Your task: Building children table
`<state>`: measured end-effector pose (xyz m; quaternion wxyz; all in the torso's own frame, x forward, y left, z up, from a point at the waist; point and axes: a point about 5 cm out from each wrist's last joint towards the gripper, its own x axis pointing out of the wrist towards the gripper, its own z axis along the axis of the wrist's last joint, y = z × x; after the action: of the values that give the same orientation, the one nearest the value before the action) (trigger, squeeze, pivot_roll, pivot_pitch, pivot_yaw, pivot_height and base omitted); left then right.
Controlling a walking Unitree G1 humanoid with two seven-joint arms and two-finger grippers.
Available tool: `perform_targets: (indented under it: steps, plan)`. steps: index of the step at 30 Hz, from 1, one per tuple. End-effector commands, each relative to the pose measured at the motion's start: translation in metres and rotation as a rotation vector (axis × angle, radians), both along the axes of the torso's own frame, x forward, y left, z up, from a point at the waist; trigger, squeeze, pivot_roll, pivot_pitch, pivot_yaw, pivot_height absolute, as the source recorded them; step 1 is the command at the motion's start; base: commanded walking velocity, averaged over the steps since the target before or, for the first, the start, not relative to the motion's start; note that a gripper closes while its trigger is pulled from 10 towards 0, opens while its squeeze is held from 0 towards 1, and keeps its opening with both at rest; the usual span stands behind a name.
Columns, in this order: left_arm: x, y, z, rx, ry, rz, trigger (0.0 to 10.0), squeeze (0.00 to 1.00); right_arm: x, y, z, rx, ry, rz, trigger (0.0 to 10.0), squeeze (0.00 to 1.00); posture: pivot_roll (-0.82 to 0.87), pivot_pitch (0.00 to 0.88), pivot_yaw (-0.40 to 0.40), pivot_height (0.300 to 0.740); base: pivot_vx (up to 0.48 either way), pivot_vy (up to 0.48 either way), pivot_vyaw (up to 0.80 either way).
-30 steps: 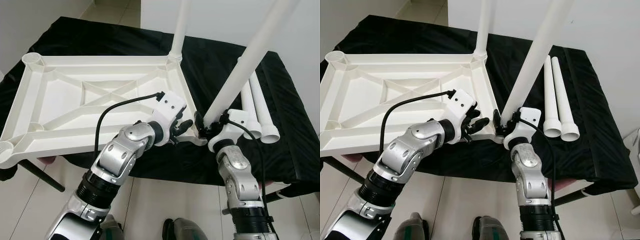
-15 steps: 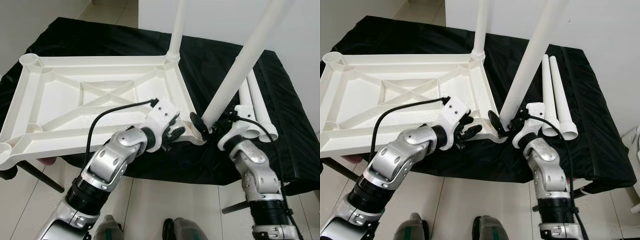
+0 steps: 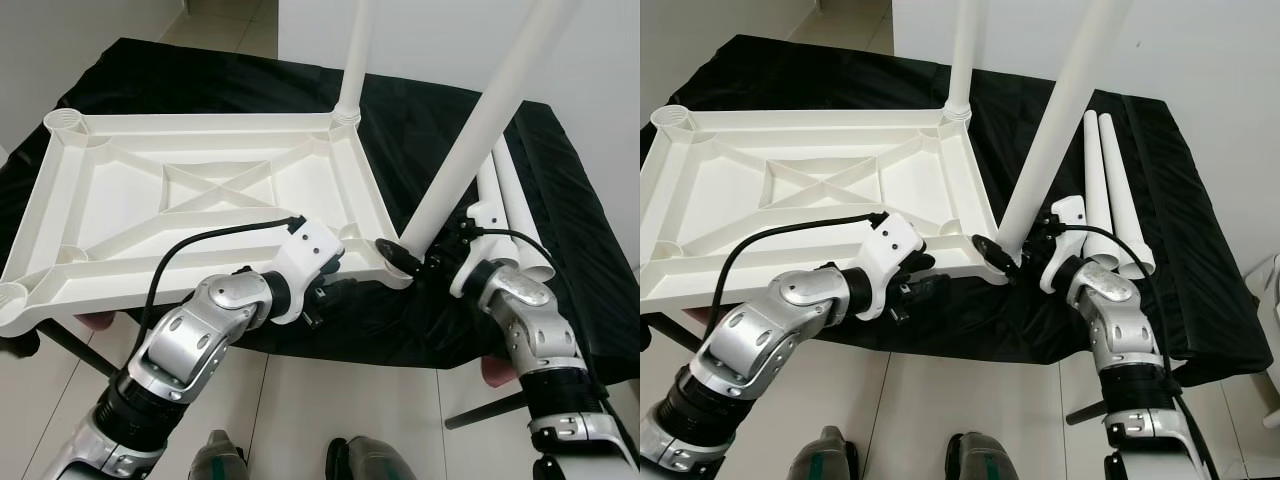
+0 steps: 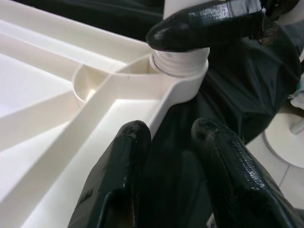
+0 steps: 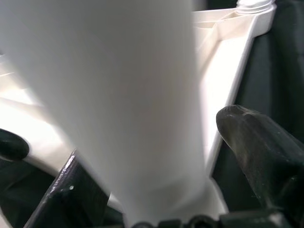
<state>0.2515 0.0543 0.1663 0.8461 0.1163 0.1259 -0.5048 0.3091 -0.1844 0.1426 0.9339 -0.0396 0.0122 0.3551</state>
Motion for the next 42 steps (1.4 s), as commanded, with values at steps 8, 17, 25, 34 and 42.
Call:
perform_targets:
  steps: [8,17,25,34,42]
  plan:
    - [-0.004,-0.005,0.0,-0.027,0.02,-0.003,10.0,0.0,0.005,-0.004,0.001,0.022,-0.016,0.024,0.0,0.0,-0.04,0.027,-0.052,0.74,0.0,0.0,0.0]
    - [-0.005,-0.007,0.0,-0.029,0.024,0.0,10.0,0.0,0.002,0.002,0.002,0.076,-0.023,0.006,0.0,0.0,-0.03,0.032,-0.054,0.74,0.0,0.0,0.0]
    - [-0.004,-0.007,0.001,-0.033,0.023,0.007,10.0,0.0,-0.001,0.011,0.001,0.114,-0.041,-0.156,0.0,0.0,-0.04,0.038,-0.057,0.74,0.0,0.0,0.0]
    - [-0.001,-0.007,0.003,-0.037,0.018,0.013,10.0,0.0,-0.015,0.031,-0.001,0.233,-0.023,-0.513,0.0,0.0,-0.04,0.033,-0.062,0.74,0.0,0.0,0.0]
    - [-0.001,-0.008,0.004,-0.039,0.016,0.013,10.0,0.0,-0.024,0.044,-0.009,0.245,0.003,-0.581,0.0,0.0,-0.04,0.026,-0.062,0.74,0.0,0.0,0.0]
